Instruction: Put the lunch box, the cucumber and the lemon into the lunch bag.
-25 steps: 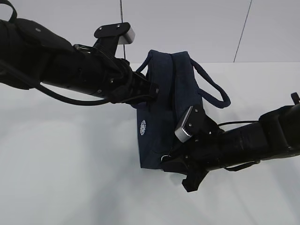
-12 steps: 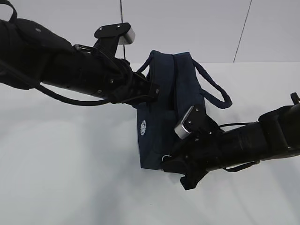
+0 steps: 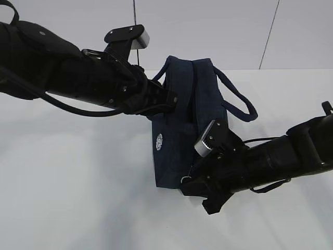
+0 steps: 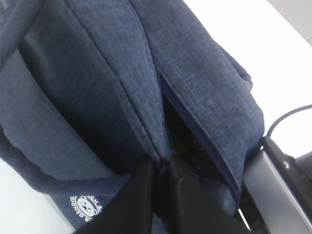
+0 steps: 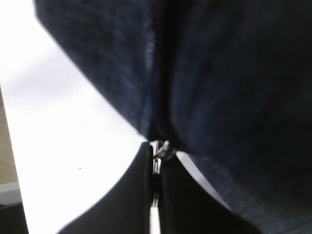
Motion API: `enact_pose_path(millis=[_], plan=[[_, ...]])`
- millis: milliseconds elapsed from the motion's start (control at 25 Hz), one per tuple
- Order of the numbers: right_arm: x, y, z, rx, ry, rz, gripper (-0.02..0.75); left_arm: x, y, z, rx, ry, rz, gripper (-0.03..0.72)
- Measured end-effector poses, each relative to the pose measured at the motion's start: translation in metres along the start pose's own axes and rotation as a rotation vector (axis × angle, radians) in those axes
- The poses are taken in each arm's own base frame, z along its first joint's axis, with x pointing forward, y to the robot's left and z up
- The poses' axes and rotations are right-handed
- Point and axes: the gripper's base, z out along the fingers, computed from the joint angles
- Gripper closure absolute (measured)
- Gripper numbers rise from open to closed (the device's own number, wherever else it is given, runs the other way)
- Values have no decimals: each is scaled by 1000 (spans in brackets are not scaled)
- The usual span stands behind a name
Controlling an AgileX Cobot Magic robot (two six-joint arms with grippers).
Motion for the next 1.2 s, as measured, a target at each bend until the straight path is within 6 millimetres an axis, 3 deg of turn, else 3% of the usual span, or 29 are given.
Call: enact_pose_path(millis=[1200], plan=[[-9,15,-25,-32,142,130,738,0,0,0,-2,-3,-4,673]])
